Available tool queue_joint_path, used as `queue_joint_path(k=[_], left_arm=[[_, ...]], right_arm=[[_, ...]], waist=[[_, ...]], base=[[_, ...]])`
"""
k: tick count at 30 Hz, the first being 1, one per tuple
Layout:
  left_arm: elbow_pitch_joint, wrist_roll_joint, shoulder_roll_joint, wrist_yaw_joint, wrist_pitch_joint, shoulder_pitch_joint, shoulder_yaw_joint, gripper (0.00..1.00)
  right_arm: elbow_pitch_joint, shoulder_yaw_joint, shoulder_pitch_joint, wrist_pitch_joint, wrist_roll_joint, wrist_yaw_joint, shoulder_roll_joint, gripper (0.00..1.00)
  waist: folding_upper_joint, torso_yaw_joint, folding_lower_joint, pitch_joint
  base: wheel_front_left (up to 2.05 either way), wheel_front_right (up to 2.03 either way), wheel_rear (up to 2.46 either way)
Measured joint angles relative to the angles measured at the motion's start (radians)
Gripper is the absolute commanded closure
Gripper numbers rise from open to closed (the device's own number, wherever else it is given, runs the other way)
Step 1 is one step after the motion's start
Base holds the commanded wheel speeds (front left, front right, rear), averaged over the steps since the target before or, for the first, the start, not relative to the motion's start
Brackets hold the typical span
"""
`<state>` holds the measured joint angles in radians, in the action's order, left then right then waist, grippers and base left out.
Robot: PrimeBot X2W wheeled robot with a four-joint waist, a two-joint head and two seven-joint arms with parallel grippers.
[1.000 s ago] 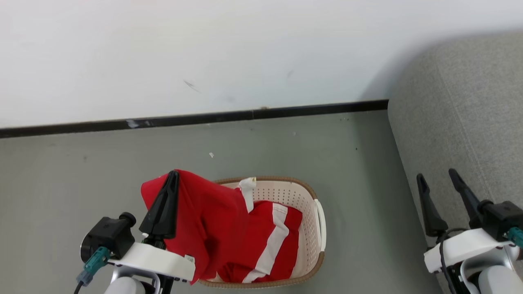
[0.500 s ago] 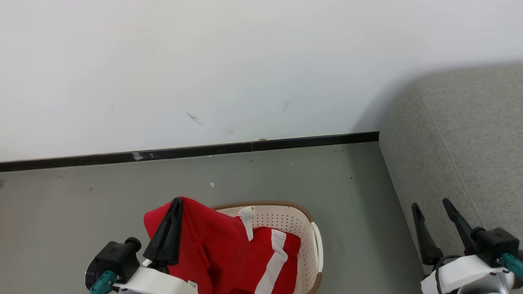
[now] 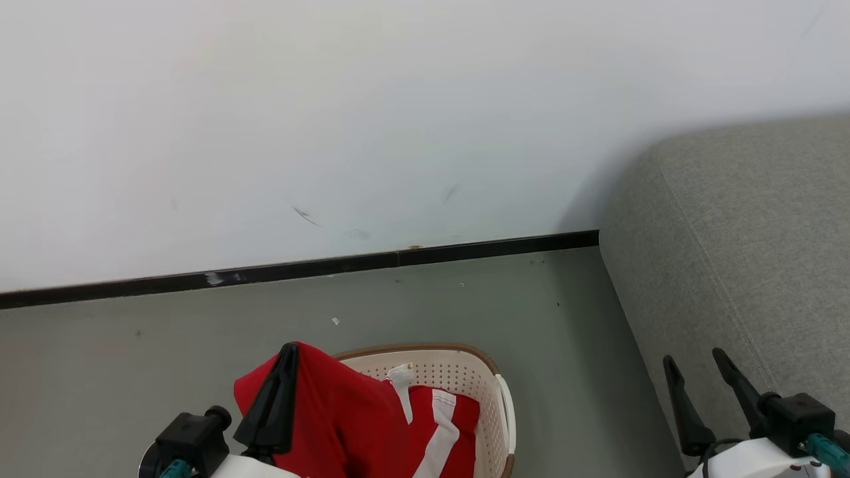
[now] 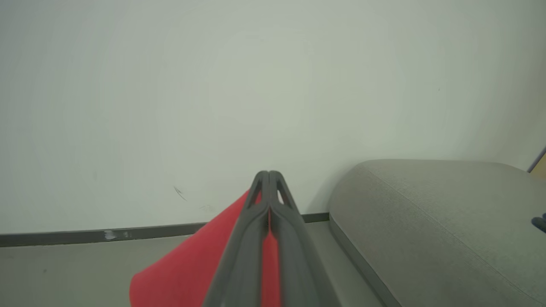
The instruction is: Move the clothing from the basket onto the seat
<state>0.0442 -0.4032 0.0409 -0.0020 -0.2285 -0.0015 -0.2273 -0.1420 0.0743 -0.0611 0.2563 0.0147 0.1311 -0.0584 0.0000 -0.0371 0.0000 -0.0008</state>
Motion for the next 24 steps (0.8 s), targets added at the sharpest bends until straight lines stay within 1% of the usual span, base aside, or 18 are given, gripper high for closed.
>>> queue_joint_path(k=[15, 24], left_arm=[[-0.044, 0.0, 0.009, 0.017, 0.026, 0.021, -0.004, 1.0], [-0.058, 0.01, 0.021, 0.016, 0.06, 0.026, -0.031, 1.0]], right_arm=[[0.015, -0.001, -0.008, 0.0, -0.005, 0.0, 0.001, 0.0], [0.025, -0.01, -0.016, 0.0, -0.005, 0.0, 0.006, 0.0]], waist=[[0.0, -0.015, 0.0001, 0.005], [0.0, -0.027, 0.0, 0.028]], base=[[0.0, 0.0, 0.0], [0.0, 0.0, 0.0]])
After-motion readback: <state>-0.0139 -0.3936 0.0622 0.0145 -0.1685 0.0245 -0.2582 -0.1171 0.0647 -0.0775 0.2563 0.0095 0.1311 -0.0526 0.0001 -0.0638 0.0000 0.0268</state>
